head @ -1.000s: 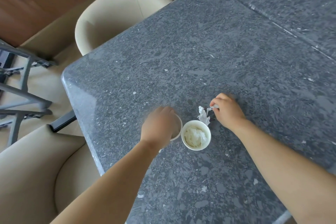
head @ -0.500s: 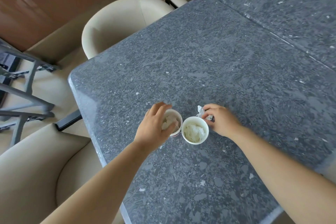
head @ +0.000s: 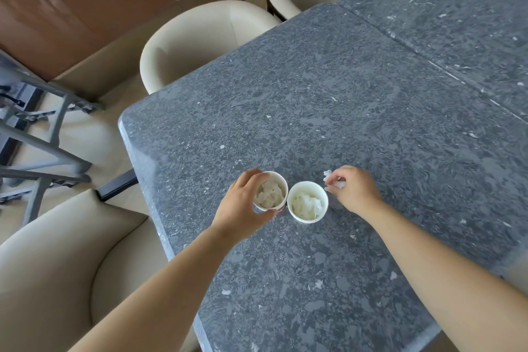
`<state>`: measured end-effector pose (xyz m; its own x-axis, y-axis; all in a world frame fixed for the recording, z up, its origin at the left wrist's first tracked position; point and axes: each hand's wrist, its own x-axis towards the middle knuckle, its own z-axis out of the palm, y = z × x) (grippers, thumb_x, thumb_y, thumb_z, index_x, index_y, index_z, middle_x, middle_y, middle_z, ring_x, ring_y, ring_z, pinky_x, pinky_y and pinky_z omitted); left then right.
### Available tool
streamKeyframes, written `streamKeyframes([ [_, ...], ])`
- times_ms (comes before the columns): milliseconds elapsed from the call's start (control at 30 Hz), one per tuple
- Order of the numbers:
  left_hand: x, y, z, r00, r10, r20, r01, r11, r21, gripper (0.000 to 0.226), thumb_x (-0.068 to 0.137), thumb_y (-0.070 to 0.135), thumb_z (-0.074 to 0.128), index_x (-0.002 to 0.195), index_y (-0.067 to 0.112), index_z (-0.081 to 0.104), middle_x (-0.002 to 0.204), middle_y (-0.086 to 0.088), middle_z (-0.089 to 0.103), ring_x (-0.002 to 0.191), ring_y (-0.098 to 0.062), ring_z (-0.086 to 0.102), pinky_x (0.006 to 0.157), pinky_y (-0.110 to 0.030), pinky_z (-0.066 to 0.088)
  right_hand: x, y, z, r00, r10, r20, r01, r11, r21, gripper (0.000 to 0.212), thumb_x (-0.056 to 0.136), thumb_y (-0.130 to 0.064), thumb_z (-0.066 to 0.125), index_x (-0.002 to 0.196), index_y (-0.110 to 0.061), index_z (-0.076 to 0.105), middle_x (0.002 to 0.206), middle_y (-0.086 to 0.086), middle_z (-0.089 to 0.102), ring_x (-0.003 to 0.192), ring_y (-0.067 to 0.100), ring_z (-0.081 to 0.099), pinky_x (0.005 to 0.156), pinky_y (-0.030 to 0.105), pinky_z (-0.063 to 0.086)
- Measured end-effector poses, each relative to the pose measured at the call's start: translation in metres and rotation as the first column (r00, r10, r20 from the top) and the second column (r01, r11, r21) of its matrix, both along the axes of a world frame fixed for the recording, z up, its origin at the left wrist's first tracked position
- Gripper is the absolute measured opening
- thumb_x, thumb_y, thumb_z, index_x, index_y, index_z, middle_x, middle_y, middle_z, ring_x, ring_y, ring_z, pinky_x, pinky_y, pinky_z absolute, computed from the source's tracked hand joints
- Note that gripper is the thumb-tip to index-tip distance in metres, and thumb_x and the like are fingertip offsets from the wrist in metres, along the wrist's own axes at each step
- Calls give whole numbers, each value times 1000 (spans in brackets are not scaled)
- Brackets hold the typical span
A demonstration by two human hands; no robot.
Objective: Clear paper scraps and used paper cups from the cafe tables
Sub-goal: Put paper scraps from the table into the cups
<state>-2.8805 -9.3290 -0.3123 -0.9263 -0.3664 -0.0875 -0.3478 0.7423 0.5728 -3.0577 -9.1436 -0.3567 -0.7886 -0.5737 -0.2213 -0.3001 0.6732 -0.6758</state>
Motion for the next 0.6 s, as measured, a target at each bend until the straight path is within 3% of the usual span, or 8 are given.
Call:
streamKeyframes([
  [67,2,1,1,1000,0,0,0,1000,-11,68,66,37,77,124,35,41,131,16,41,108,-10,49,79,-21,38,-1,1,16,998,-12,-55,9,998,-55,11,74,-12,74,75,-21,67,95,-2,64,82,15,61,71,25,47],
  [267,8,7,6,998,8,65,-7,1000,-18,71,66,35,78,127,29,43,131,12,41,110,-15,51,82,-24,43,22,0,58,994,17,-109,-46,963,-265,16,72,-12,75,74,-25,65,87,-10,62,76,4,59,66,6,42],
  [367,13,11,10,994,-11,108,14,1000,-26,71,68,32,76,129,28,41,134,10,38,112,-18,50,84,-30,49,44,1,60,995,83,-61,-98,949,-299,15,73,-11,74,78,-23,67,90,-9,63,81,5,60,70,19,49],
  [467,19,14,12,991,-30,132,39,997,-66,70,69,31,75,129,29,39,135,8,36,115,-20,50,84,-36,52,60,2,56,985,173,-13,-171,959,-228,17,71,-13,76,84,-23,71,102,-9,66,89,6,61,75,24,53],
  [600,21,18,16,992,-45,115,56,994,-97,72,69,39,76,130,33,38,143,5,29,122,-22,43,92,-35,47,62,2,57,989,139,-54,-148,956,-254,16,72,-13,76,87,-19,72,110,-4,66,97,10,61,83,31,53],
])
